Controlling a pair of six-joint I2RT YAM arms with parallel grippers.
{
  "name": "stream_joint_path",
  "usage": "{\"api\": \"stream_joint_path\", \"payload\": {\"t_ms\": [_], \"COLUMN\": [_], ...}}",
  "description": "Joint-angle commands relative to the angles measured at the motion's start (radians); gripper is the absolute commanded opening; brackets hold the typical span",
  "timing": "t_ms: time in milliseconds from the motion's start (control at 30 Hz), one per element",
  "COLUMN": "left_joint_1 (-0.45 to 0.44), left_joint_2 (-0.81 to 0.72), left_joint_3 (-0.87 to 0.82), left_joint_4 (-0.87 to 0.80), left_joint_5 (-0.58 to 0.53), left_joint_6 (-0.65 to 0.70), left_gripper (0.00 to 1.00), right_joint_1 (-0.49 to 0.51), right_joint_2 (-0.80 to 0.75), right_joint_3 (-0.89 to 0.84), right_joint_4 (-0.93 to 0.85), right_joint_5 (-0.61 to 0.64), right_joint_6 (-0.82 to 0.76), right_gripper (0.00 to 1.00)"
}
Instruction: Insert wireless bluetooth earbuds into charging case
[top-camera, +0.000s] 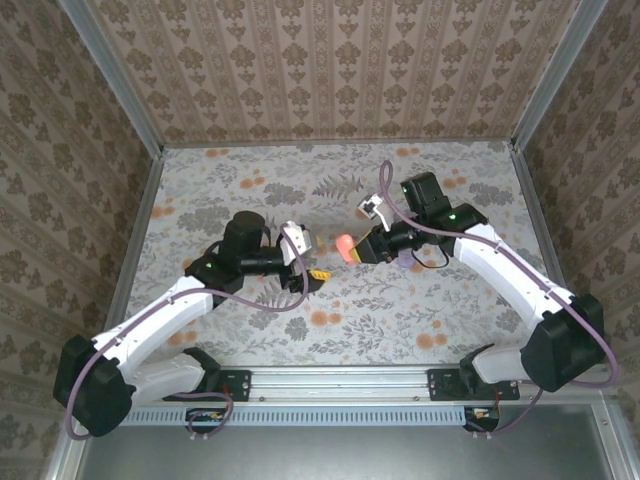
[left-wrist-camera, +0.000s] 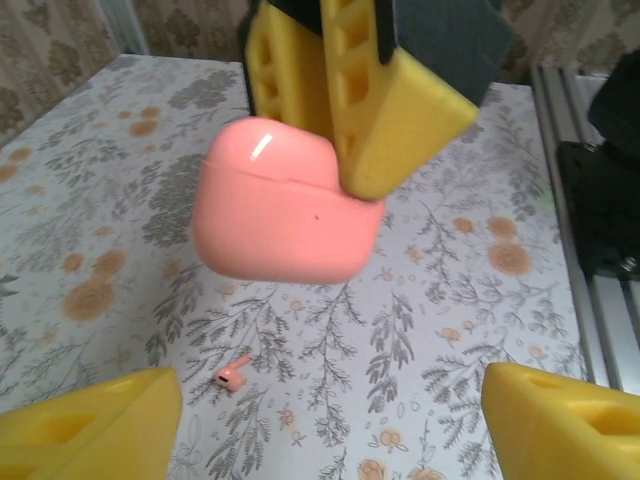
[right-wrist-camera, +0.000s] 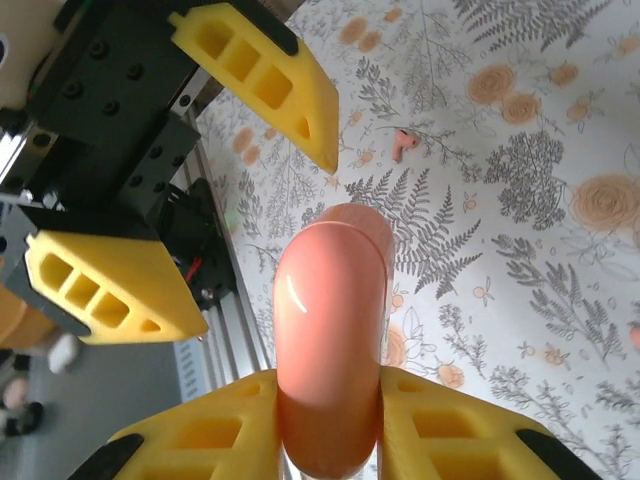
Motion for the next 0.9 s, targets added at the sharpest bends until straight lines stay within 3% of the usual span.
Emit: {"api": "stream_joint_path", "payload": {"t_ms": [0, 167, 433, 867], "left_joint_1": [0.011, 0.009, 0.005, -0.048], "left_joint_2": [-0.032, -0.037, -0.027, 0.052], "left_joint_3": [0.02, 0.044, 0.089, 0.184], "left_joint_4": [-0.036, -0.087, -0.109, -0.243], "left_joint_5": [0.102, 0.143, 0.174, 0.22], "left_joint_6": [0.076, 0.133, 0.185, 0.325], "left_gripper": [0.75, 0.74, 0.71, 0.57], "right_joint_1": [-0.004, -0.004, 0.016, 0.096], "right_joint_2": [-0.042, -0.096, -0.043, -0.007], "right_joint_3": [0.013, -0.022, 0.062, 0.094], "right_joint_4": [-0.06, -0.041, -0.282, -0.272], "right_joint_5": [-0.03, -0.057, -0.052, -0.019], "right_joint_6": [-0.264, -0.453, -0.728, -0.827], "right_gripper": [0.26, 0.24, 0.22, 0.21]}}
